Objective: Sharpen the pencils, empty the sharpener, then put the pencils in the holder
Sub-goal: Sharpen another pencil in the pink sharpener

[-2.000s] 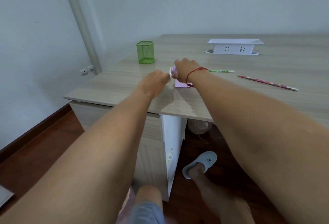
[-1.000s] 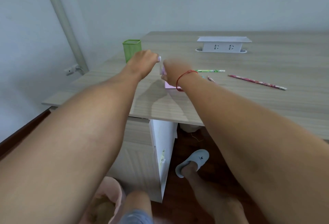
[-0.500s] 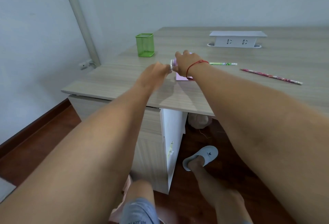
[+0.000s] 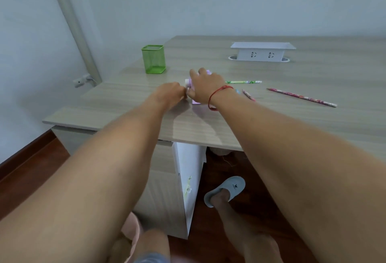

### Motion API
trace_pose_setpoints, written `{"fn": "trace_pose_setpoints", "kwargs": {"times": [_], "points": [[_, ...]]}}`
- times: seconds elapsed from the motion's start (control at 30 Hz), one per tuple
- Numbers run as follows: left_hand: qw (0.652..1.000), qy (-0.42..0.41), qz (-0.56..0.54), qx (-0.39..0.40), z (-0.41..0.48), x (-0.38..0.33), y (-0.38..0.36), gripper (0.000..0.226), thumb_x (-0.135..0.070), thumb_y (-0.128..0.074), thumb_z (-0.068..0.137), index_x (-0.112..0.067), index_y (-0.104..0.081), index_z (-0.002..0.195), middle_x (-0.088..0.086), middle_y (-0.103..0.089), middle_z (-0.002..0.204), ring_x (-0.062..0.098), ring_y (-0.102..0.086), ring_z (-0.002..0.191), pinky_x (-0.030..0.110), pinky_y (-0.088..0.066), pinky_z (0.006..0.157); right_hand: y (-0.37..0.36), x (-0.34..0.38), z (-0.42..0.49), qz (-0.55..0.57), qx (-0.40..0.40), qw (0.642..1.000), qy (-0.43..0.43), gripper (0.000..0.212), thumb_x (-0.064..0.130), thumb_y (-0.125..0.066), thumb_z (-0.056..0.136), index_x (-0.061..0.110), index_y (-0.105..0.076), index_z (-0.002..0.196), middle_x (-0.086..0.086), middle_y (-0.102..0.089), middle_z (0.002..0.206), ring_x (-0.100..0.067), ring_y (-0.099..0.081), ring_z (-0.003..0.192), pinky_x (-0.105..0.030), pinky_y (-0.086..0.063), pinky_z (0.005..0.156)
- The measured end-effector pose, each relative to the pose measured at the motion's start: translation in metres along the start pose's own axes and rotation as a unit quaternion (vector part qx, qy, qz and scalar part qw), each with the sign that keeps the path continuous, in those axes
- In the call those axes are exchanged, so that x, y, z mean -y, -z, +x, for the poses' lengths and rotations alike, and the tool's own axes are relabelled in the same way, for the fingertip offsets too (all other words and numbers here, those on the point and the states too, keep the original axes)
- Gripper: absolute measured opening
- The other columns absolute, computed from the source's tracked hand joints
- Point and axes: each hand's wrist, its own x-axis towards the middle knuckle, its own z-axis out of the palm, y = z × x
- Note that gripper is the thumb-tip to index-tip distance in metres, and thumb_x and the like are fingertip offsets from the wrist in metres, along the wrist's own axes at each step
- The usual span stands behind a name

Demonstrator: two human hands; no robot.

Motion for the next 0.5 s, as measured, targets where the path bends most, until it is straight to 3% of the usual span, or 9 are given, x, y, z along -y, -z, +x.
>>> {"fn": "trace_pose_setpoints", "kwargs": {"times": [0.13, 0.27, 0.4, 0.5], "points": [[0.997, -0.048, 0.031, -0.048, 0.014, 0.017, 0.012, 0.029, -0.005, -0.043, 0.095, -0.007, -0.061, 0.117, 0.024, -0.064, 0.104, 0.038, -0.058, 0.108, 0.041, -0.048, 0.082, -0.002, 0.002, 0.001, -0.008, 0.004, 1.0, -0.009, 0.043, 0.03, -0.045, 0.094, 0.009, -0.042, 0.131, -0.013, -0.047, 0.133, -0.035, -0.053, 0.118, -0.041, -0.046, 0.092], [0.99, -0.042, 0.081, -0.107, 0.025, 0.032, 0.035, 0.027, 0.0, -0.042, 0.094, -0.006, -0.063, 0.111, 0.018, -0.067, 0.106, 0.036, -0.054, 0.114, 0.045, -0.051, 0.085, 0.001, 0.002, 0.005, -0.021, 0.028, 0.999, -0.024, 0.047, 0.03, -0.044, 0.097, 0.01, -0.037, 0.138, -0.011, -0.044, 0.138, -0.034, -0.048, 0.126, -0.043, -0.046, 0.097], [0.988, -0.028, 0.057, -0.138, 0.016, 0.031, 0.043, 0.024, -0.005, -0.041, 0.099, -0.003, -0.061, 0.113, 0.021, -0.067, 0.102, 0.036, -0.054, 0.112, 0.046, -0.048, 0.076, 0.007, 0.003, 0.008, -0.029, 0.064, 0.997, -0.028, 0.055, 0.034, -0.046, 0.098, 0.009, -0.03, 0.144, -0.013, -0.038, 0.143, -0.034, -0.045, 0.131, -0.045, -0.044, 0.102], [0.987, -0.018, 0.035, -0.153, 0.006, 0.024, 0.045, 0.026, -0.012, -0.038, 0.101, 0.0, -0.06, 0.106, 0.024, -0.065, 0.098, 0.039, -0.056, 0.103, 0.046, -0.046, 0.074, 0.008, 0.004, 0.008, -0.016, 0.058, 0.998, -0.032, 0.053, 0.035, -0.047, 0.097, 0.009, -0.034, 0.141, -0.013, -0.041, 0.141, -0.034, -0.046, 0.129, -0.043, -0.044, 0.1]]}}
